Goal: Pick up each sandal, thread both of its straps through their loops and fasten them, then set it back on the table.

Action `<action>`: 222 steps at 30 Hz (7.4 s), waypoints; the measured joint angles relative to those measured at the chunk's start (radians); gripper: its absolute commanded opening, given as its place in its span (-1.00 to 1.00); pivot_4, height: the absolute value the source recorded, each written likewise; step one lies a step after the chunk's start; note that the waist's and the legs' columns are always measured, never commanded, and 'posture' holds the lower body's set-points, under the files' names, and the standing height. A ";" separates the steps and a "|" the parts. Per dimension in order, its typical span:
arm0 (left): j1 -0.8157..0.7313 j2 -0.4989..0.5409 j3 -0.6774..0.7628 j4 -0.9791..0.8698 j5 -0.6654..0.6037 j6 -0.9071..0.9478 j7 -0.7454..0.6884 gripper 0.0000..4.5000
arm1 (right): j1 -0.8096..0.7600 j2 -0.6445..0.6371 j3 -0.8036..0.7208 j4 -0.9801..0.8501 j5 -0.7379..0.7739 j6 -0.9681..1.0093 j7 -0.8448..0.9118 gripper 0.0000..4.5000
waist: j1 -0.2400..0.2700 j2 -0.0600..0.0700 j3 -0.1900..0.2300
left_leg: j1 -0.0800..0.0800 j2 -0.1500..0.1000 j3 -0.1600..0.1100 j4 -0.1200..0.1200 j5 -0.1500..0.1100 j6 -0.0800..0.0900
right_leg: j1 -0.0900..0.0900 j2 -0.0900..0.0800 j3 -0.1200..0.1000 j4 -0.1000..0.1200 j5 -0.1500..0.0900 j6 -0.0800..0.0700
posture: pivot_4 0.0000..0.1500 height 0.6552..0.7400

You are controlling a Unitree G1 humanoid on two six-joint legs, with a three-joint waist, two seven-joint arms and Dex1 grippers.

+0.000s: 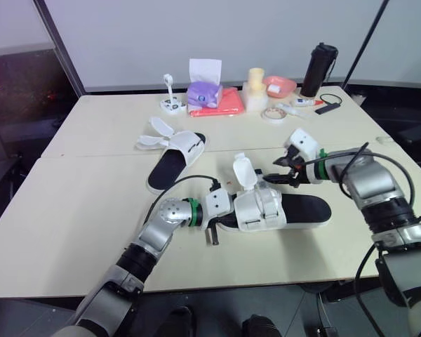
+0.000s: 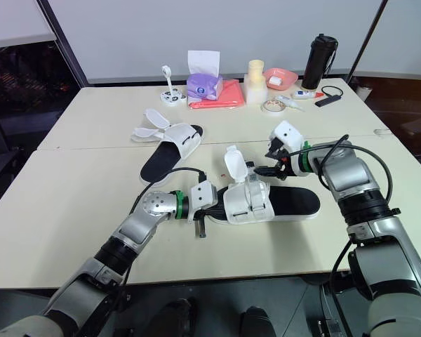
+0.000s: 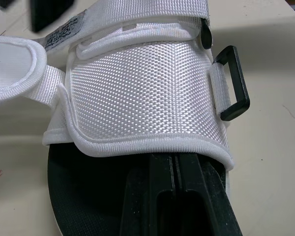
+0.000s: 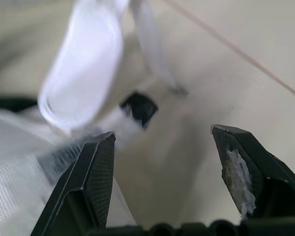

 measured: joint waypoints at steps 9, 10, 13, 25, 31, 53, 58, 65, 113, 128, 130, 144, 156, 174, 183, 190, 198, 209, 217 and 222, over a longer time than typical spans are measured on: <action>0.002 0.000 0.001 -0.001 0.000 0.000 0.003 -1.00 | -0.016 0.066 0.026 0.159 -0.152 -0.179 -0.108 0.48 | -0.002 0.000 0.000 | 0.001 0.000 0.000 0.000 0.000 0.000 | 0.001 0.000 0.000 0.000 0.000 0.000 | 1.00 1.00; 0.002 0.000 0.002 -0.001 0.000 0.000 0.004 -1.00 | -0.033 0.073 0.016 0.184 -0.152 -0.179 -0.110 0.48 | -0.002 0.000 0.000 | 0.001 0.000 0.000 0.000 0.001 -0.001 | 0.001 0.000 0.000 0.000 0.000 0.000 | 1.00 1.00; 0.003 0.000 0.002 -0.002 0.000 0.000 0.004 -1.00 | -0.095 0.077 -0.035 0.213 -0.132 -0.155 -0.103 0.48 | -0.002 0.001 0.000 | 0.001 0.000 0.000 0.000 0.001 -0.001 | 0.001 0.000 0.000 0.000 0.000 0.000 | 1.00 1.00; 0.003 0.000 0.004 -0.001 0.000 0.000 0.005 -1.00 | -0.149 0.086 -0.184 0.112 0.114 0.340 0.084 0.48 | -0.003 0.001 0.000 | 0.001 0.000 -0.001 0.000 0.001 -0.001 | 0.000 0.000 0.000 0.001 0.001 0.000 | 1.00 1.00; 0.003 -0.001 0.005 0.000 0.000 0.000 0.007 -1.00 | -0.150 0.135 -0.200 0.105 0.193 0.460 0.098 0.48 | -0.003 0.001 0.000 | 0.001 0.000 -0.001 0.000 0.001 -0.001 | 0.000 0.000 0.000 0.001 0.001 0.000 | 1.00 1.00; 0.017 0.008 0.016 -0.023 0.000 0.018 0.025 -1.00 | -0.379 0.350 -0.143 0.556 0.176 0.259 0.240 0.48 | -0.017 0.001 0.000 | 0.001 -0.001 -0.002 0.001 0.001 -0.001 | -0.001 0.001 0.000 0.005 0.001 0.001 | 1.00 1.00; 0.032 0.009 0.023 -0.039 0.000 0.022 0.038 -1.00 | -0.414 0.356 -0.184 0.594 0.180 0.252 0.270 0.48 | -0.021 0.001 0.000 | 0.001 -0.001 -0.001 0.001 0.001 -0.002 | -0.003 0.001 0.001 0.008 0.001 0.001 | 1.00 1.00; 0.034 0.010 0.023 -0.042 0.000 0.025 0.044 -1.00 | -0.419 0.355 -0.228 0.588 0.197 0.272 0.301 0.48 | -0.021 0.001 0.000 | 0.001 -0.001 -0.001 0.001 0.001 -0.002 | -0.004 0.001 0.002 0.011 0.001 0.001 | 1.00 1.00; 0.013 -0.036 0.073 -0.023 -0.090 0.176 0.001 -1.00 | 0.478 0.126 -0.153 -0.786 0.447 0.329 -0.014 0.11 | -0.021 0.000 0.000 | -0.001 0.001 -0.001 0.000 0.002 -0.002 | -0.007 0.001 0.003 0.012 0.000 0.001 | 1.00 1.00; 0.009 -0.034 0.069 -0.018 -0.090 0.174 -0.001 -1.00 | 0.770 -0.283 -0.152 -1.009 0.340 0.143 0.136 0.98 | -0.014 0.000 0.000 | -0.001 0.002 -0.001 0.000 0.001 -0.002 | 0.000 0.001 0.000 0.001 0.000 0.001 | 1.00 1.00; 0.009 -0.035 0.069 -0.016 -0.090 0.173 -0.001 -1.00 | 0.812 -0.304 -0.201 -1.017 0.348 0.142 0.134 0.98 | -0.013 0.000 0.000 | -0.001 0.002 -0.001 0.001 0.001 -0.002 | 0.000 0.001 0.000 0.000 0.000 0.001 | 1.00 1.00; 0.011 -0.041 0.059 -0.017 -0.090 0.160 -0.003 -1.00 | 0.872 -0.345 -0.354 -0.830 0.338 0.156 0.095 0.98 | 0.003 0.000 0.000 | -0.001 0.002 0.000 0.002 0.001 -0.001 | 0.001 0.000 0.001 -0.001 0.000 0.000 | 1.00 1.00; 0.046 -0.025 0.058 -0.077 -0.090 0.191 -0.018 -1.00 | 0.683 -0.291 -0.261 -0.610 0.265 0.129 0.047 0.98 | 0.003 0.000 0.000 | -0.001 0.002 0.000 0.003 0.001 -0.001 | 0.001 0.000 0.001 -0.001 0.001 -0.002 | 1.00 1.00; 0.027 -0.024 0.033 -0.027 -0.080 0.126 -0.016 -1.00 | 0.605 -0.237 -0.295 -0.642 0.549 0.417 0.125 0.98 | 0.006 0.000 0.000 | -0.001 0.002 0.000 0.004 0.000 0.000 | 0.002 0.000 0.001 -0.002 0.000 -0.003 | 1.00 1.00; 0.025 -0.022 0.033 -0.025 -0.080 0.125 -0.015 -1.00 | 0.583 -0.183 -0.220 -0.618 0.551 0.433 0.131 0.98 | 0.005 0.000 0.000 | -0.001 0.002 0.000 0.004 0.000 0.000 | 0.002 0.000 0.001 -0.002 0.001 -0.002 | 1.00 1.00; 0.027 -0.020 0.032 -0.029 -0.080 0.126 -0.014 -1.00 | 0.557 -0.159 -0.211 -0.614 0.550 0.443 0.123 -0.22 | 0.005 0.000 0.000 | -0.001 0.002 0.000 0.004 0.000 0.000 | 0.001 0.000 0.001 -0.002 0.001 -0.001 | 1.00 1.00; 0.027 -0.019 0.032 -0.029 -0.080 0.126 -0.013 -1.00 | 0.552 -0.156 -0.202 -0.609 0.545 0.443 0.125 -0.97 | 0.005 0.000 0.000 | -0.001 0.002 0.000 0.004 0.000 0.000 | 0.001 0.000 0.001 -0.002 0.001 -0.002 | 1.00 1.00; 0.026 -0.017 0.027 -0.029 -0.080 0.123 -0.013 -1.00 | 0.228 -0.108 -0.231 -0.539 0.660 0.583 0.135 -0.97 | 0.004 0.000 0.000 | -0.001 0.002 -0.001 0.004 0.000 0.000 | 0.001 0.000 0.000 -0.002 0.001 -0.002 | 1.00 1.00; 0.021 -0.020 0.025 -0.018 -0.080 0.112 -0.012 -1.00 | 0.068 -0.054 -0.125 -0.291 0.590 0.551 0.201 -0.97 | 0.005 0.000 0.000 | -0.001 0.001 0.000 0.003 0.000 0.000 | 0.001 0.000 0.000 -0.002 0.001 -0.001 | 1.00 1.00; 0.029 -0.020 0.028 -0.026 -0.080 0.112 -0.001 -1.00 | 0.054 -0.045 -0.059 -0.217 0.533 0.510 0.258 -0.97 | 0.004 0.000 0.000 | -0.001 0.001 0.000 0.003 0.000 0.000 | 0.001 0.000 0.000 -0.002 0.001 -0.001 | 1.00 1.00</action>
